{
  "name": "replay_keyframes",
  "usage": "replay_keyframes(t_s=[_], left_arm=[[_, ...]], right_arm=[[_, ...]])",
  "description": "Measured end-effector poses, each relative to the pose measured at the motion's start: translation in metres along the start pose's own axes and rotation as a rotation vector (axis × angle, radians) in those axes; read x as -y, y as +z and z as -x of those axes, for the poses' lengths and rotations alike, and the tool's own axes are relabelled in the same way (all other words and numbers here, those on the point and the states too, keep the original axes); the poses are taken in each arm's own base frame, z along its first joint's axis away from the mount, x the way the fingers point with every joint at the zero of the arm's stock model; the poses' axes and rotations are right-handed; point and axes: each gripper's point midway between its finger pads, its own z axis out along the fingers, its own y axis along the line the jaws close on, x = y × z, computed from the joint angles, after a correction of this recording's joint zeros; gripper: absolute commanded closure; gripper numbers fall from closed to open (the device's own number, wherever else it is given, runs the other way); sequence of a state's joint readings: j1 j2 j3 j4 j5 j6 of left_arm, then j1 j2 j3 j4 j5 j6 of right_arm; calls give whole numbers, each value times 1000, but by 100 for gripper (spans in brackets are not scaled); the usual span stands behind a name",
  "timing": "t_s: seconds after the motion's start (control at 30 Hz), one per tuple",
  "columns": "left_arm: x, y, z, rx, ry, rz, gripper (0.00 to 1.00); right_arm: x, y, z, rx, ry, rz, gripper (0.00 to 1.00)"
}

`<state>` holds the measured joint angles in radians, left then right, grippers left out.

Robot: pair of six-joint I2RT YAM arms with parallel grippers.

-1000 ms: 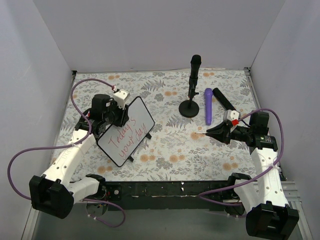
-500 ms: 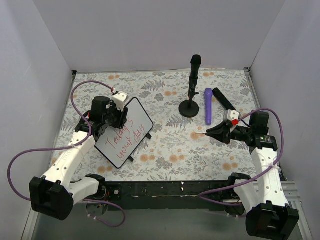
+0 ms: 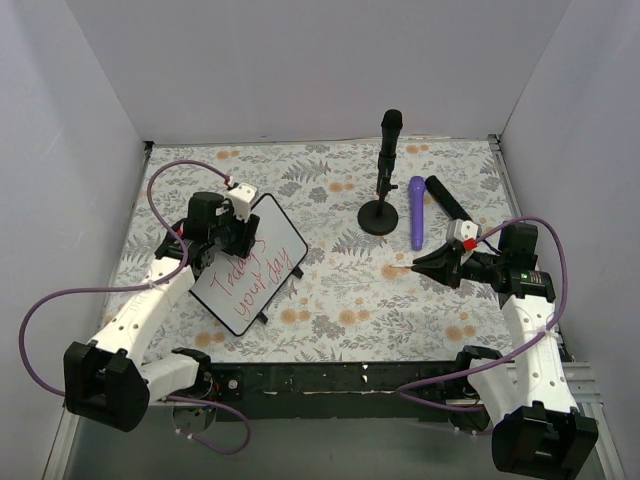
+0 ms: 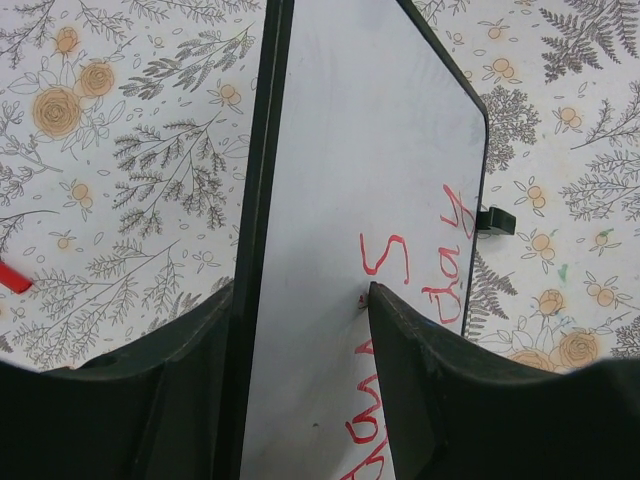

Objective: Write a sentence on the whiteboard
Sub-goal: Place the whiteboard on the whiteboard stand.

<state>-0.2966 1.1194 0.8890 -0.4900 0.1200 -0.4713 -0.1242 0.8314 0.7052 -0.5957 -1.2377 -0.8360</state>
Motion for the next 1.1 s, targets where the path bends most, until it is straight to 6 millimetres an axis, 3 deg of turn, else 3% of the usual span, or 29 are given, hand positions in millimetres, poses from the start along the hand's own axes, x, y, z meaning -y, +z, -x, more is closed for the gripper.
replay_keyframes(t_s=[1.1], left_arm=[[-15, 23, -24, -92, -43, 77, 27]], right_arm=[[0, 0, 0, 0, 0, -1, 99]])
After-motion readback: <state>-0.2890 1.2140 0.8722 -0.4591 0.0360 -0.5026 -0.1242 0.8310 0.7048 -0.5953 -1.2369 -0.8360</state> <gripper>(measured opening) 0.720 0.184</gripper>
